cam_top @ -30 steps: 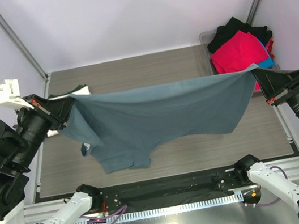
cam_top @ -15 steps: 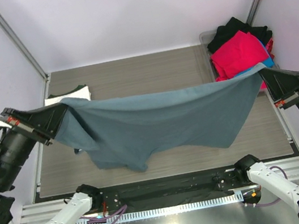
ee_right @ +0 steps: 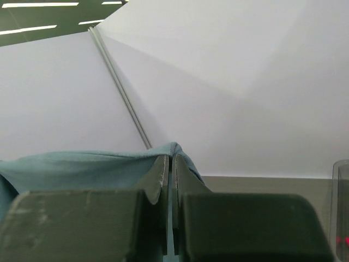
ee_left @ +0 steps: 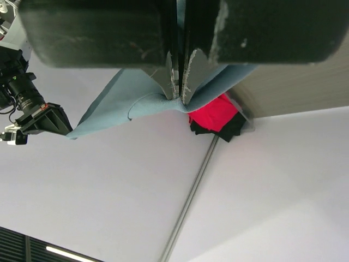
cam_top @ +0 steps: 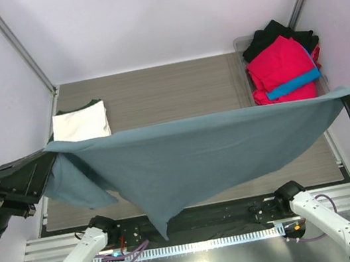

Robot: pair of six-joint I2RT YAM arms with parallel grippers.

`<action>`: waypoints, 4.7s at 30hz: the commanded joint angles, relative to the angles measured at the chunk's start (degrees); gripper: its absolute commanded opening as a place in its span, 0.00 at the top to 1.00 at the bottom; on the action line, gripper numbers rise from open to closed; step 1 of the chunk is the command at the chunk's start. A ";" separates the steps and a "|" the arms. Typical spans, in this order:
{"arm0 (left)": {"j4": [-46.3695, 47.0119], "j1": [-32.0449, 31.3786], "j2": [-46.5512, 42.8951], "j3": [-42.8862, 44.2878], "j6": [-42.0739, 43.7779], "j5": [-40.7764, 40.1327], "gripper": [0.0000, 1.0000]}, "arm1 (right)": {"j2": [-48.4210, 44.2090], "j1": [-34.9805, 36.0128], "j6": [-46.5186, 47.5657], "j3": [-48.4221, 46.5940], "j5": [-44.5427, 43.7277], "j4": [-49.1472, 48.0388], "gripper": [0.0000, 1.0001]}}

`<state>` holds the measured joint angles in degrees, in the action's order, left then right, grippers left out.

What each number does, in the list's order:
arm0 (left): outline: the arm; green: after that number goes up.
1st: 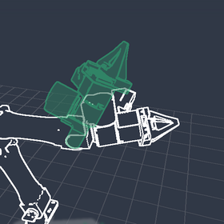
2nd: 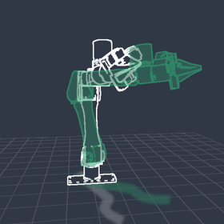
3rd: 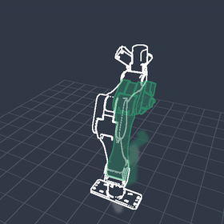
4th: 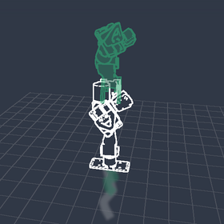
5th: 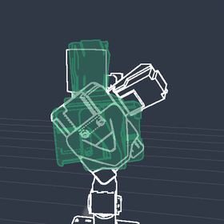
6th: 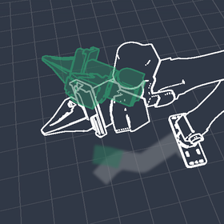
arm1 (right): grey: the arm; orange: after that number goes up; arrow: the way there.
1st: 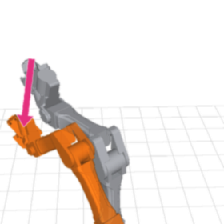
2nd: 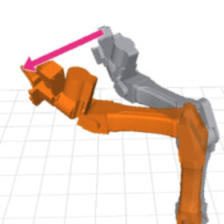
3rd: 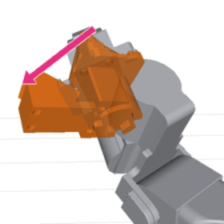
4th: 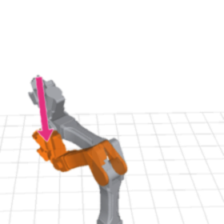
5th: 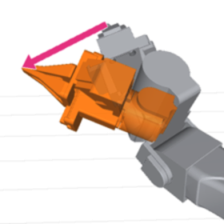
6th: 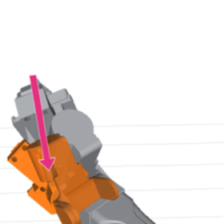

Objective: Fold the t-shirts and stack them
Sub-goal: Flatten the tshirt out

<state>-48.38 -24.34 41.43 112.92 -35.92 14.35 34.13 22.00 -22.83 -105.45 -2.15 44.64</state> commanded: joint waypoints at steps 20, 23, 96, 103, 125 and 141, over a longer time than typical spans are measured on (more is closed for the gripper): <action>23.06 0.25 25.18 -44.01 1.12 -30.77 1.00 | 23.07 -0.11 -3.63 39.60 -13.75 -28.26 0.99; 28.50 0.43 33.34 -42.98 2.16 -35.51 1.00 | 31.50 -0.20 -3.10 40.24 -17.16 -34.07 0.99; 22.45 12.91 79.23 -14.23 -1.87 -22.26 0.28 | 45.40 7.71 -17.60 64.76 -17.71 -31.81 0.34; 17.27 13.44 87.85 -3.77 -1.78 -24.28 0.46 | 53.58 7.88 -18.39 61.94 -20.26 -31.81 0.34; 14.35 18.89 84.79 -2.95 -1.86 -21.48 0.47 | 40.14 7.80 -21.82 71.17 -22.81 -25.83 0.98; 43.54 18.98 79.94 -25.13 -14.17 -5.30 0.41 | 40.14 7.80 -21.82 69.94 -20.26 -26.45 0.98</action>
<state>-13.50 -5.39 120.86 86.43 -47.11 5.85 75.46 29.63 -43.94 -34.39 -22.65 18.31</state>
